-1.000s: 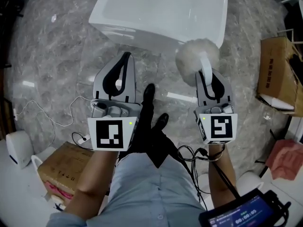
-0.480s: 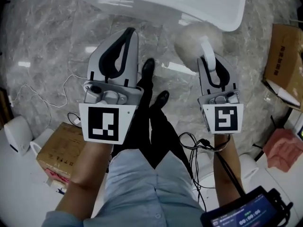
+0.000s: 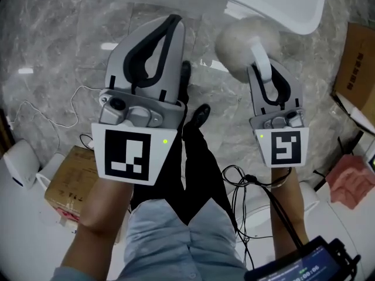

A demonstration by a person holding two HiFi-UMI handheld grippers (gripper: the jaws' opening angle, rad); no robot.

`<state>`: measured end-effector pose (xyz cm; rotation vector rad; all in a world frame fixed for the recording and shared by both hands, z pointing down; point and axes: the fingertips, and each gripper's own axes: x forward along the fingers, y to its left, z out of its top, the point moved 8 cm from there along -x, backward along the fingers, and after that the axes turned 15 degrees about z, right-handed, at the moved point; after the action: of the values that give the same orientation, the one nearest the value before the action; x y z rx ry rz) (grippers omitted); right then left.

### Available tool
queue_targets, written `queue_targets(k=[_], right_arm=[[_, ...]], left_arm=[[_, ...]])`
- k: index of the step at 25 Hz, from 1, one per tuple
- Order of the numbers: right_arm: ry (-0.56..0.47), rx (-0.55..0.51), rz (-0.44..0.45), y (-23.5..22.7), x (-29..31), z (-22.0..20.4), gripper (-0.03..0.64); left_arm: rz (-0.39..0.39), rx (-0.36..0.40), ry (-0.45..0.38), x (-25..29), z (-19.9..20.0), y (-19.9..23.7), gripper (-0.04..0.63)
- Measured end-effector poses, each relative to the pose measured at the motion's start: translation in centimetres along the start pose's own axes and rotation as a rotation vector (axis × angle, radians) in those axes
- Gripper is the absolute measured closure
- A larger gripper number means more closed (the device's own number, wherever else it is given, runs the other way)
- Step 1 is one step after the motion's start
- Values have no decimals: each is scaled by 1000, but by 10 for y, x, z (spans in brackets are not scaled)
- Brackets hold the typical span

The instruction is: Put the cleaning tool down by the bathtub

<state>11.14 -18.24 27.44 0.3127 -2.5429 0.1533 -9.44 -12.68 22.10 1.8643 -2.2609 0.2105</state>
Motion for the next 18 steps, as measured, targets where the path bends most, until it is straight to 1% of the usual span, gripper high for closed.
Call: queue_targets(k=[3, 8, 15, 18], right_arm=[[1, -7, 16, -6, 14, -15, 518], [11, -6, 37, -12, 30, -36, 518], [61, -41, 68, -25, 55, -76, 518], [70, -50, 72, -28, 68, -91, 518]], left_arm=[[-10, 18, 16, 13, -18, -1, 581], [-17, 18, 35, 26, -44, -4, 581], [-37, 24, 39, 50, -84, -5, 581], [-32, 20, 38, 59, -103, -1, 581]])
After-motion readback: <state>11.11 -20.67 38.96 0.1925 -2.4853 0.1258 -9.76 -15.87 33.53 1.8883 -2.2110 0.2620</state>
